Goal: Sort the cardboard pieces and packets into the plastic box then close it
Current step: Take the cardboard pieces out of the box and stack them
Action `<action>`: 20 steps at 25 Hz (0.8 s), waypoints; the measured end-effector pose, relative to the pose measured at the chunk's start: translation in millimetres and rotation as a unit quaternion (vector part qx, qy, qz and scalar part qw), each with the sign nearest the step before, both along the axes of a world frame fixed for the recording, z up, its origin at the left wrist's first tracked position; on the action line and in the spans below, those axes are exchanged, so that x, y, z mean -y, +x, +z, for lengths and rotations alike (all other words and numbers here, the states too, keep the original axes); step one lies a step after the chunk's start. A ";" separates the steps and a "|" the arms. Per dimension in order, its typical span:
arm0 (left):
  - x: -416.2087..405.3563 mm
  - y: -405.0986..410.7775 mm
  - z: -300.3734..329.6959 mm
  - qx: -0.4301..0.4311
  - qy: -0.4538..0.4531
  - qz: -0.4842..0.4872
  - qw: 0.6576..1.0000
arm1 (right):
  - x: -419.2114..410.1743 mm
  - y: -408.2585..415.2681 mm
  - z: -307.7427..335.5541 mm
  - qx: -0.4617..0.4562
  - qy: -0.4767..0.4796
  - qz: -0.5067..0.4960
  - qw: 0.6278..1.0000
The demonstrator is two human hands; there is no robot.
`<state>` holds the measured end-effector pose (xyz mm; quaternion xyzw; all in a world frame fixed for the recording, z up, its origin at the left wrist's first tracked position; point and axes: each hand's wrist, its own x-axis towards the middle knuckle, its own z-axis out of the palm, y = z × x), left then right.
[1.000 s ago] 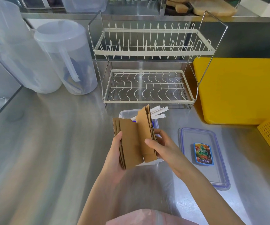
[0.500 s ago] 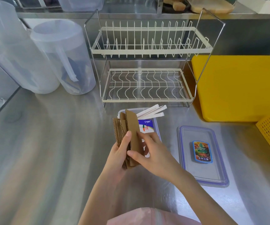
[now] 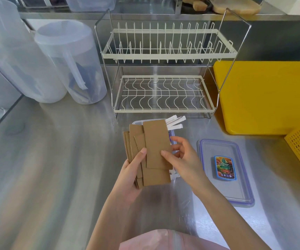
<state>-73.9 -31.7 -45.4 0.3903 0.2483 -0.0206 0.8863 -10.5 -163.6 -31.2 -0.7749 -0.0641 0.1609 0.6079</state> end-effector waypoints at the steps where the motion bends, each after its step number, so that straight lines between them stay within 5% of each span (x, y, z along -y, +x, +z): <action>1: -0.7 -0.1 0.8 -0.001 0.000 0.007 1.000 | 2.1 1.2 0.2 0.007 0.005 -0.014 1.000; 11: -4.8 2.2 0.4 -0.060 0.044 0.127 0.989 | 4.1 -2.7 3.6 0.080 -0.018 0.027 0.996; 20: -0.7 2.8 -2.5 -0.028 0.052 0.076 0.995 | -12.7 -19.3 0.6 0.189 -0.141 0.114 0.965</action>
